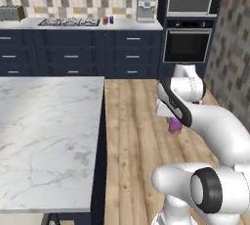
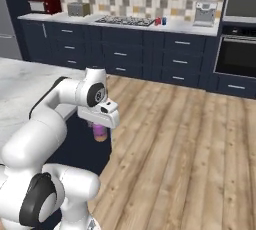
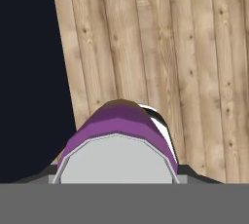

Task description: Four empty soda cans are scattered around the kitchen. Gather all the cans and cluster them next to the stove for recycling.

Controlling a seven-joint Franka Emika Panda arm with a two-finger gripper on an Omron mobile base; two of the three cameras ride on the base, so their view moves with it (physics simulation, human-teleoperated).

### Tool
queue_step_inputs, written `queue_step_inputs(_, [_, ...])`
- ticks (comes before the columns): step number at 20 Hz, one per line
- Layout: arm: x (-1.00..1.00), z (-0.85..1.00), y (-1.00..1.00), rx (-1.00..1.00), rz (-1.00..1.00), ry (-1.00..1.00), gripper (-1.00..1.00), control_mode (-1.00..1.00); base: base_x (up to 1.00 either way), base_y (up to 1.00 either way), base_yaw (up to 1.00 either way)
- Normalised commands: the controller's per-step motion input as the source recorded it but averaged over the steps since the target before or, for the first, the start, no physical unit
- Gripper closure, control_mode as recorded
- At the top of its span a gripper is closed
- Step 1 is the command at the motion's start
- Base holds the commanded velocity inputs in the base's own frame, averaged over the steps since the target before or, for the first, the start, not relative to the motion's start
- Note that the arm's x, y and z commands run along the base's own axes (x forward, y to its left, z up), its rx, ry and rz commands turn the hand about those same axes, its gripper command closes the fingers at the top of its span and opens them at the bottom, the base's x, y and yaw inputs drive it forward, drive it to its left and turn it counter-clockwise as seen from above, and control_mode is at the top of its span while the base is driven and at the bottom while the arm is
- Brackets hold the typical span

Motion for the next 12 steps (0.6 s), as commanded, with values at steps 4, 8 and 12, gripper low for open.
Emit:
queue_step_inputs(4, [0.00, 0.00, 0.00, 0.00, 0.00, 0.00, 1.00, 1.00, 0.54, -0.47, 0.00])
queue_step_inputs(8, [0.00, 0.00, 0.00, 0.00, 0.00, 0.00, 1.00, 1.00, 0.58, -0.45, 0.00])
queue_step_inputs(12, [0.00, 0.00, 0.00, 0.00, 0.00, 0.00, 1.00, 1.00, 0.64, -0.42, 0.01])
